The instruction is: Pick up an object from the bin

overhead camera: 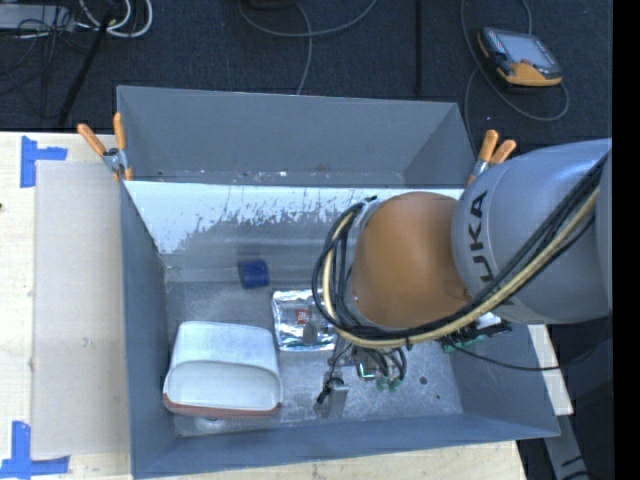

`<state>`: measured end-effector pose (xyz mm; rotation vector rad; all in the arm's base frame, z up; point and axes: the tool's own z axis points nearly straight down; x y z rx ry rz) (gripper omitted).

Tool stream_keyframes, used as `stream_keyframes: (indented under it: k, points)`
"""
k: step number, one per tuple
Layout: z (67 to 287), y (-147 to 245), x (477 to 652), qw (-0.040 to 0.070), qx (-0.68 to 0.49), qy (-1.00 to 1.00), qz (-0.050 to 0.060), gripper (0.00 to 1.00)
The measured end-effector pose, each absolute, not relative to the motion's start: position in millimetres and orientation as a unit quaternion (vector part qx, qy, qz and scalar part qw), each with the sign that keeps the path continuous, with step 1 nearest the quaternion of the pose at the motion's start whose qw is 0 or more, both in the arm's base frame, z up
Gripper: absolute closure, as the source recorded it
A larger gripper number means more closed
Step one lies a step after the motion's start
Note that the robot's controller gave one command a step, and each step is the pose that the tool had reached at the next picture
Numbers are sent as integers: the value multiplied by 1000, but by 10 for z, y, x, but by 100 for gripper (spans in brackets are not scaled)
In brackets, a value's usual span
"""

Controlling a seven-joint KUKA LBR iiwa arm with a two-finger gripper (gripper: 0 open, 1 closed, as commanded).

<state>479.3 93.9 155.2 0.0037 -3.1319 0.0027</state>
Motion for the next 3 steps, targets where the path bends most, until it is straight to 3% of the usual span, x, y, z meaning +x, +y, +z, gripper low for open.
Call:
stream_keyframes:
  k: [1, 2, 3]
  points:
    - [656, 1789, 5569, 0, 13, -1000, -1, 0]
    - [1003, 2247, 5492, -1, -123, -992, -1, 0]
    - [1053, 1938, 5831, -1, -141, -990, 0, 0]
